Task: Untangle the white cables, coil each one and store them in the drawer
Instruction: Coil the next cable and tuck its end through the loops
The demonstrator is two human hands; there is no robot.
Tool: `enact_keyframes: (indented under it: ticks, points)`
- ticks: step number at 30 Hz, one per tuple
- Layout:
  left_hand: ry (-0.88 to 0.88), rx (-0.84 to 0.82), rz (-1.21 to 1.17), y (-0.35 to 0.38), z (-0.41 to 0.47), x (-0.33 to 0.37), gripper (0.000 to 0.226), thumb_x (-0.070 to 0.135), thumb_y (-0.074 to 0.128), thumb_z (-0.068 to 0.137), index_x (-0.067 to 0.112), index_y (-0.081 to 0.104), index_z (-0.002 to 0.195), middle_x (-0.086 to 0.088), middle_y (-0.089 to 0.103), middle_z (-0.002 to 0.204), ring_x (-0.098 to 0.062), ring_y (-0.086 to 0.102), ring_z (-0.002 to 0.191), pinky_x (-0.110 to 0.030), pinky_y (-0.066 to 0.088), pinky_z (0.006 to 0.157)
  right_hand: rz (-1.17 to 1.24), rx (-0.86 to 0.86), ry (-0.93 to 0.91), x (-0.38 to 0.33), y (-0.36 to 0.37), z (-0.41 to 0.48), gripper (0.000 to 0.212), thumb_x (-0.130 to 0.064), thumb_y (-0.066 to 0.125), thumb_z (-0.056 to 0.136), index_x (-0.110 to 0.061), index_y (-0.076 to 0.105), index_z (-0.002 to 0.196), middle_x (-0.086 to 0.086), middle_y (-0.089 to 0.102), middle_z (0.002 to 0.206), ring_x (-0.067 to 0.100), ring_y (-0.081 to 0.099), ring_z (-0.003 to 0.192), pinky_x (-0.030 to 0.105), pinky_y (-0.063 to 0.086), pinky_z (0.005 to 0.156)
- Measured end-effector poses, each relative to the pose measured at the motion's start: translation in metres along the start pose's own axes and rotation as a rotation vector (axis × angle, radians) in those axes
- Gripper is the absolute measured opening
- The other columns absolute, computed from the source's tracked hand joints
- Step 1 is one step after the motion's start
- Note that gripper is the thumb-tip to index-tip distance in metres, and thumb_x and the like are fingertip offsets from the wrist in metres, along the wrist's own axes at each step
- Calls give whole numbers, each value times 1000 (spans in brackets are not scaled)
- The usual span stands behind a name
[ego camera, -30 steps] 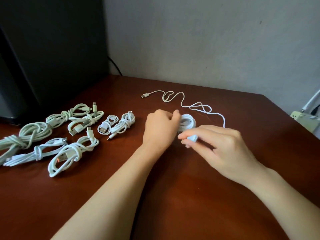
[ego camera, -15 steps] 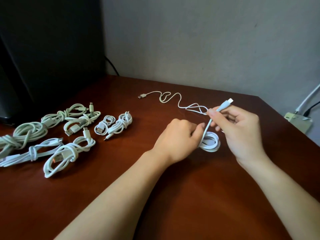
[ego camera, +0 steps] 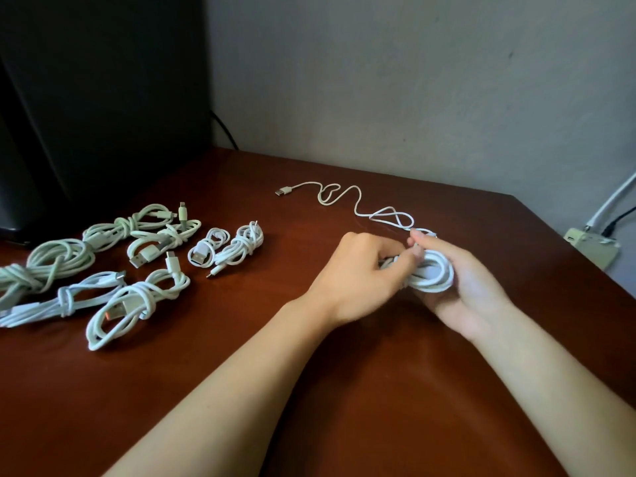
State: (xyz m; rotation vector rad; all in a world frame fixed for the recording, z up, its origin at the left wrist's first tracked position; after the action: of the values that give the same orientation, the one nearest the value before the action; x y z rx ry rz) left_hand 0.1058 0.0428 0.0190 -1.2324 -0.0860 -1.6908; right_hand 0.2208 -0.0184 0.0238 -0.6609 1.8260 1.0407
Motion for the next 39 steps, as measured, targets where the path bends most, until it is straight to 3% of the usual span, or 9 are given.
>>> enact_keyframes:
  ticks: [2,5,8,11,14,21,25,29,39]
  points:
    - [-5,61,-111,0,2,2,50,33,44,92,6,45,50,1,42,46,-8,35,46,-28,28,50,124,-79,-42,0,6,0,12,-19,62,68,-8,67,66,8,62,68,15,62,62,22,55,59]
    - [-107,141,-401,-1,6,3,50,30,42,91,-1,47,52,-2,41,43,-10,34,40,-23,25,45,187,-112,-185,-1,12,-4,8,-12,59,62,-8,65,66,5,52,62,6,46,45,15,40,44]
    - [-265,147,-670,-8,9,3,43,17,35,97,1,51,60,-4,35,42,-10,23,34,-17,18,39,-83,-75,-369,-2,12,-10,4,-1,59,81,-4,62,81,4,55,57,5,44,46,14,37,43]
    - [-413,108,-808,-12,10,-2,43,18,28,95,4,53,62,-1,33,43,-9,17,34,-17,13,39,-447,28,-630,-2,11,-15,14,-3,63,87,-6,62,73,2,60,55,7,51,48,17,42,47]
    - [-550,87,-905,-13,9,-6,43,19,27,93,6,52,61,1,33,41,-6,16,31,-12,14,33,-566,41,-768,2,15,-18,19,-4,67,85,-12,64,68,2,61,52,7,52,44,17,43,47]
    - [-663,75,-740,-12,7,-8,44,24,33,94,13,48,54,2,32,42,-6,16,31,-13,14,33,-840,42,-1017,3,14,-26,26,-14,71,85,-31,61,68,-7,63,57,7,60,48,17,47,49]
    - [-683,59,-786,-14,7,-10,52,24,34,96,16,46,47,2,30,40,-6,15,30,-11,13,33,-975,35,-1179,4,19,-32,15,-21,68,85,-17,65,71,-15,57,54,4,60,48,27,50,47]
    - [-688,44,-818,-16,7,-11,50,25,34,98,16,46,50,2,30,40,-6,15,30,-11,11,33,-973,41,-1190,4,20,-34,15,-18,67,83,-9,67,72,-9,59,54,5,61,50,29,50,48]
    - [-677,-111,-953,-13,9,-11,44,57,52,83,16,51,66,3,36,51,-3,23,38,-13,15,38,-618,-151,-783,2,21,-22,24,7,66,83,-17,67,86,1,73,75,12,70,64,16,52,62]
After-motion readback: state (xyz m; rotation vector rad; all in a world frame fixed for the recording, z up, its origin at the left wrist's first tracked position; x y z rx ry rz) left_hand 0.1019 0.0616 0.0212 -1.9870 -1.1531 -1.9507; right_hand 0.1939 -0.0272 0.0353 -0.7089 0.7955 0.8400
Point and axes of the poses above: each hand's wrist, its own z-axis towards the middle knuckle, its own y-axis out of the palm, x = y × z, the point moved 2 cm from there along z, towards the middle knuckle
